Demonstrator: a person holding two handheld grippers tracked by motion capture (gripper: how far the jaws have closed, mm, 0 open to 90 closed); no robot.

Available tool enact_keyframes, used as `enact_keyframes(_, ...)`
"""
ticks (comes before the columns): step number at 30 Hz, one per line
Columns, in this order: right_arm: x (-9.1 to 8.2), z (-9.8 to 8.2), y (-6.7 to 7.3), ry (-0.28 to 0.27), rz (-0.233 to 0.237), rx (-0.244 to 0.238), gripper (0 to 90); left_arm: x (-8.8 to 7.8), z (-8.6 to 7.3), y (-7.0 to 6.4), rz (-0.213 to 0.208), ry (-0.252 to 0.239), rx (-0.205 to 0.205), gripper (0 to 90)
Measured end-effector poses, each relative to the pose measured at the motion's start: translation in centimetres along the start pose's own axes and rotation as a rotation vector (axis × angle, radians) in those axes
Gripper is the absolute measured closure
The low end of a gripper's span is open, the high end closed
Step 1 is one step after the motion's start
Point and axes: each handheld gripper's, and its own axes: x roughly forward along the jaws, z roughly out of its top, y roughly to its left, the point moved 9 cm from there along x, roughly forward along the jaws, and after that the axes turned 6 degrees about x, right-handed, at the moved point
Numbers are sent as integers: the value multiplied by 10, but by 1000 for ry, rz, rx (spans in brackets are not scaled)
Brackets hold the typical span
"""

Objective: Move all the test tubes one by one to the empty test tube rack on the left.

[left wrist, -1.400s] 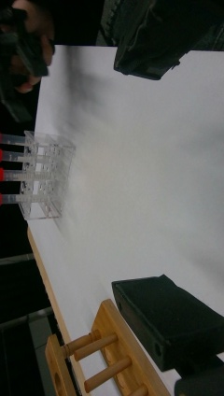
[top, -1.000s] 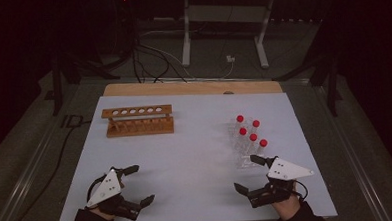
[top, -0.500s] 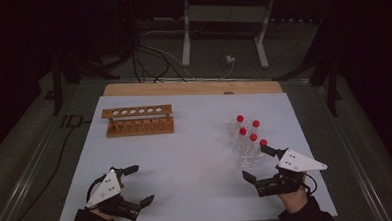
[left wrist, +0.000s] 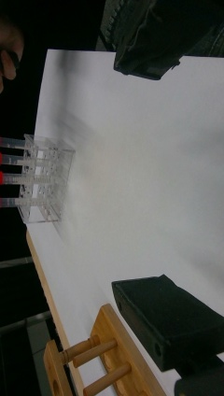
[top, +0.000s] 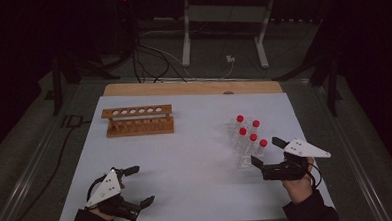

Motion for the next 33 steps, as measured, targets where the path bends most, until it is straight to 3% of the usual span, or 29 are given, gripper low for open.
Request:
enact_keyframes(6,6,-9,-11,52,-35,37,0,0,0,0,2,2,3,4)
enact_keyframes(16,11,-19,-21,121,-113,50,0,-1,0,1,9,-2,3,4)
enact_keyframes(23,14,-23,-24,160,-164,68,128,-1,0,2,13,-3,1,4)
enact_keyframes(28,16,-28,-31,197,-234,75,236,-1,0,2,15,-2,-2,4)
enact_keyframes(33,17,-29,-31,207,-233,82,346,0,0,2,13,1,-1,4)
